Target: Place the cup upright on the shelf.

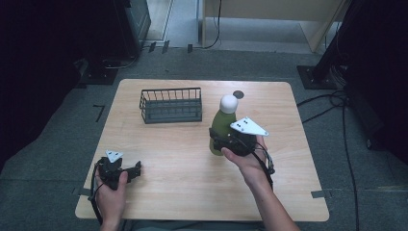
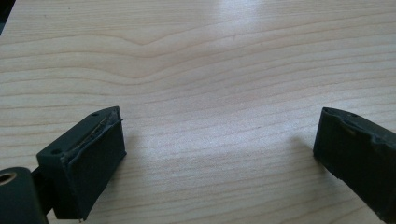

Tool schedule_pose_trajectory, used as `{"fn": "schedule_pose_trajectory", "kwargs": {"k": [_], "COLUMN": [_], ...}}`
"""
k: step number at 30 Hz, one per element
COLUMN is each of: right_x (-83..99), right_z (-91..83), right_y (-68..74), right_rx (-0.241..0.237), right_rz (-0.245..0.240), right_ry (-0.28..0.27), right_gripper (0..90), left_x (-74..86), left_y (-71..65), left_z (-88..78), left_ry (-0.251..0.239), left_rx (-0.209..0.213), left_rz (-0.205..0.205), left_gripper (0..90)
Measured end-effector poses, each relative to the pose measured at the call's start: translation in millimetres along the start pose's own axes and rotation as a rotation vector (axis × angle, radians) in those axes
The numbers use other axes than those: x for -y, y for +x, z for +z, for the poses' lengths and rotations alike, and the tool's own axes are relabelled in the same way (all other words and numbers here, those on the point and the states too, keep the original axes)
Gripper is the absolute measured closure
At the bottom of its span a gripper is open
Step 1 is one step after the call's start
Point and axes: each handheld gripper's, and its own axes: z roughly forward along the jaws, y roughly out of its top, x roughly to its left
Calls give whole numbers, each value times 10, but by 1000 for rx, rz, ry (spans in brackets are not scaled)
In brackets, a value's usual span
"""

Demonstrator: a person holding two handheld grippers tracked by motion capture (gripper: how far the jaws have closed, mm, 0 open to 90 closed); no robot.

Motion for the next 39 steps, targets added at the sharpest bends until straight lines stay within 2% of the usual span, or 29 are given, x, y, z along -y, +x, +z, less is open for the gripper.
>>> {"fn": "schedule_pose_trajectory", "kwargs": {"k": [22, 39], "right_x": [-315, -598], "right_z": [348, 609], "right_y": [235, 305], "right_rx": [-26, -18], "right_rz": [-33, -40], "right_ry": [-18, -30], "right_gripper": [205, 206], "left_x": [0, 0], "left_y": [-1, 0], "left_z": [1, 0], "left_ry": [-2, -1], "left_rx": [1, 1], "left_rz": [-1, -1], "left_gripper": [25, 25]}}
